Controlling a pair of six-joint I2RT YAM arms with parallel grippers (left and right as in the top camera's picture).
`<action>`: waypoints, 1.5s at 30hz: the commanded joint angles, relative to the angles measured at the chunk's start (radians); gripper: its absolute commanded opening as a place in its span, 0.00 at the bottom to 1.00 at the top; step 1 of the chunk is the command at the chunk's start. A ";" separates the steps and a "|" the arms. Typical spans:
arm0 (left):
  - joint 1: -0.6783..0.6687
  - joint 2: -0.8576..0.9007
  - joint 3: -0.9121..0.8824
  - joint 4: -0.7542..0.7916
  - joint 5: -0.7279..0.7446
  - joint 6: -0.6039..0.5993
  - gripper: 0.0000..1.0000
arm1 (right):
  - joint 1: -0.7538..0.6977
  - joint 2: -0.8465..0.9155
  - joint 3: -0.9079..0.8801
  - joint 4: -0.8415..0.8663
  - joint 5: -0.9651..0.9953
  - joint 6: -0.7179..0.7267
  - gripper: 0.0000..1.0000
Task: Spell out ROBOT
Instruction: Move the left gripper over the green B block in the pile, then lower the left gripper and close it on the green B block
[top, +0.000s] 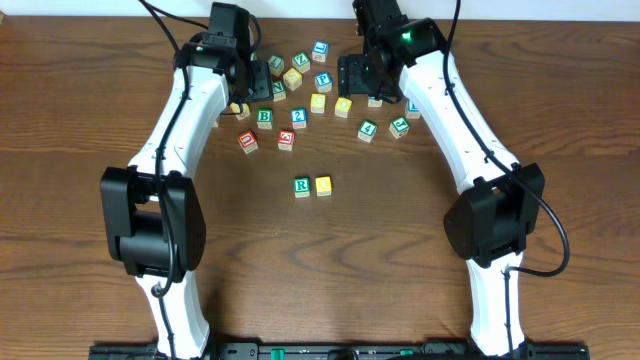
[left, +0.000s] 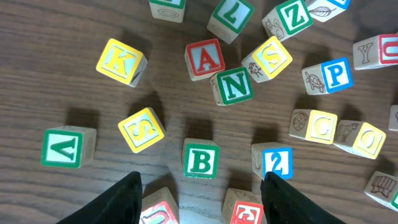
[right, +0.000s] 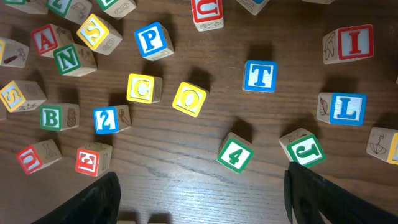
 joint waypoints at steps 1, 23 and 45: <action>-0.010 0.049 0.025 0.007 -0.016 0.010 0.61 | 0.010 -0.012 -0.007 -0.003 0.008 -0.012 0.80; -0.050 0.185 0.004 0.004 -0.050 0.033 0.55 | 0.011 -0.012 -0.007 -0.009 0.008 -0.012 0.79; -0.049 0.185 -0.026 0.010 -0.051 0.033 0.55 | 0.011 -0.012 -0.007 -0.024 0.008 -0.012 0.80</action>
